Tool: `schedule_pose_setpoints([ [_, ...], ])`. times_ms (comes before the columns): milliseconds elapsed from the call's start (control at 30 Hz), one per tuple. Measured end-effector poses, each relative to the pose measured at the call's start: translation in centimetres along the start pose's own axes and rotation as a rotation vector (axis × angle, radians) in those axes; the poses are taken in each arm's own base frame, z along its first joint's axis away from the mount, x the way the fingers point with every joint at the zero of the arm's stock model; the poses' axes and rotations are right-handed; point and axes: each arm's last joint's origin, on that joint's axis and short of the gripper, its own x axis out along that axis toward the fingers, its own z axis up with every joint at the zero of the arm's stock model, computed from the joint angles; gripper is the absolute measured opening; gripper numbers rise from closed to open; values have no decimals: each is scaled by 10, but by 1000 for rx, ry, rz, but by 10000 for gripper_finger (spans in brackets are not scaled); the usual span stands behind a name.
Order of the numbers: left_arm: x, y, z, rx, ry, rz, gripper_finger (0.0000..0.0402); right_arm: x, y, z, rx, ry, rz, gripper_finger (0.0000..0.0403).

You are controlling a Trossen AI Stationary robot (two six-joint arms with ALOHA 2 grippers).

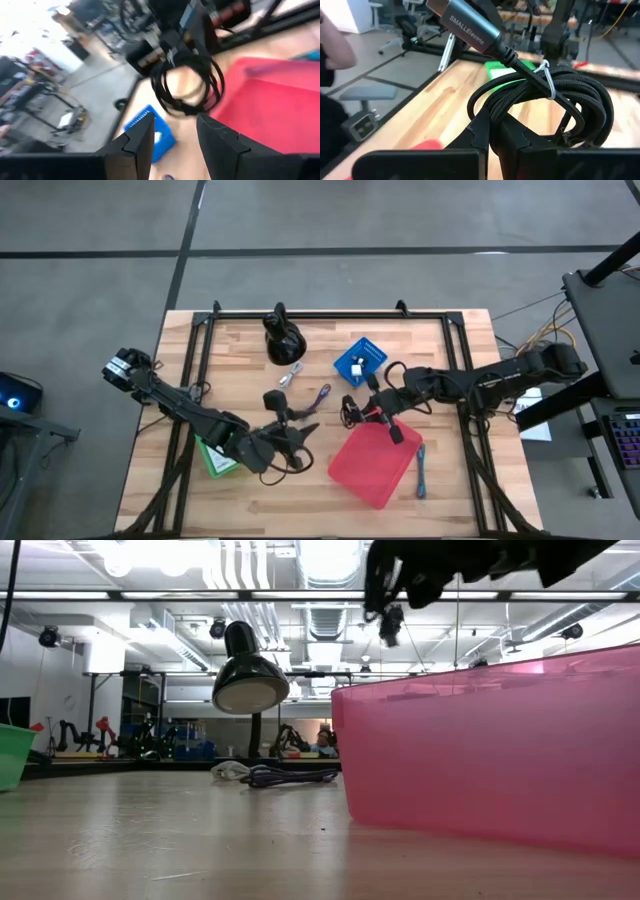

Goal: Pick and place items into bin
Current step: Put the black charger cable into the pink bin

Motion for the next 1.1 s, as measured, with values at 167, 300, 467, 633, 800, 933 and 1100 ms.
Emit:
schedule_pose_setpoints([
  [167, 0, -5, -3, -15, 4, -141, 131, -5, 12, -2, 56, 67, -73, 9],
  [300, -2, -5, -5, 7, 20, -182, 131, -9, 21, -4, 118, 116, -142, 9],
  [467, -6, -2, -12, 34, 80, -189, 131, -12, 34, -5, 175, 143, -166, 9],
  [633, -8, 1, -12, 38, 84, -188, 131, -14, 42, -10, 276, 196, -174, 9],
  [800, -10, 5, -12, 44, 88, -187, 131, -17, 44, -20, 403, 287, -231, 9],
  [933, -10, 5, -14, 55, 98, -186, 131, -19, 44, -27, 481, 348, -262, 9],
  [1100, -10, 6, -15, 66, 107, -186, 131, -23, 44, -35, 582, 425, -305, 9],
])
